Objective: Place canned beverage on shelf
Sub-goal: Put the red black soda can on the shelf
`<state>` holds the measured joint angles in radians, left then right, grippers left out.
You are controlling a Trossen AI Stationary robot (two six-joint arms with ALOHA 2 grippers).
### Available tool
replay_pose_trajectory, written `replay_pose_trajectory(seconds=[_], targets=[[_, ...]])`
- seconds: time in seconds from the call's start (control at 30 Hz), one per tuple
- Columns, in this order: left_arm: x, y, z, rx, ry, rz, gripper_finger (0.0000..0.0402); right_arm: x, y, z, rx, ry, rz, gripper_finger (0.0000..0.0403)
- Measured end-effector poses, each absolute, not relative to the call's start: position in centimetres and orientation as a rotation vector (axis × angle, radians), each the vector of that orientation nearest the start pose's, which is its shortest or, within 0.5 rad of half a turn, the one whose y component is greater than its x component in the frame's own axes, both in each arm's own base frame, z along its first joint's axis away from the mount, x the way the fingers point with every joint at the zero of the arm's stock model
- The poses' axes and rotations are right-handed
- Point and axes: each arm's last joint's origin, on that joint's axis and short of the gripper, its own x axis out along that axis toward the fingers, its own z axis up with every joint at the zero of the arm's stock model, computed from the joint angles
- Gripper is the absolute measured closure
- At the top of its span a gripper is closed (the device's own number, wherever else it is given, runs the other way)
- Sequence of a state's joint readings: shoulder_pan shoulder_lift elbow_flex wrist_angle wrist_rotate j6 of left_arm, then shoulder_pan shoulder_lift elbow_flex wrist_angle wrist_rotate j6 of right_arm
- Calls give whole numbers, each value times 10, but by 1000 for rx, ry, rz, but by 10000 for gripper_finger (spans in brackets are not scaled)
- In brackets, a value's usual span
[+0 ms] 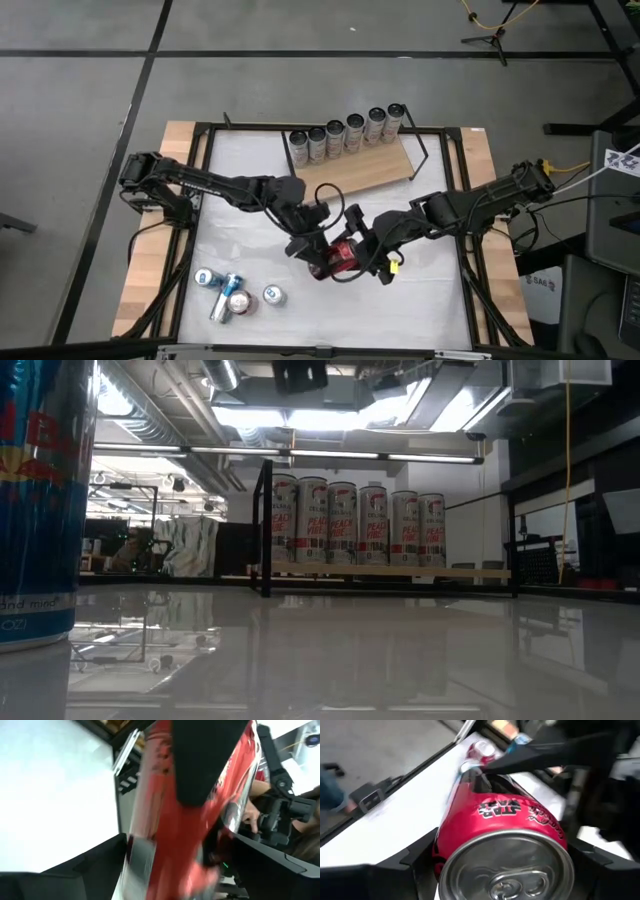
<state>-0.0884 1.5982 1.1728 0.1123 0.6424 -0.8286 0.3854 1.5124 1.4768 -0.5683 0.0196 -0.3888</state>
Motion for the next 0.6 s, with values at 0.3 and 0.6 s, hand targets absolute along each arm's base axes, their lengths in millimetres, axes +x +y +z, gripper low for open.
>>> replay_pose_trajectory(seconds=[0.3, 0.6], targets=[[356, -33, 287, -914, 678, -572, 62, 301, 120, 368, -501, 601, 431, 107], [356, -14, 286, -919, 670, -557, 62, 294, 107, 374, -502, 712, 367, 107]])
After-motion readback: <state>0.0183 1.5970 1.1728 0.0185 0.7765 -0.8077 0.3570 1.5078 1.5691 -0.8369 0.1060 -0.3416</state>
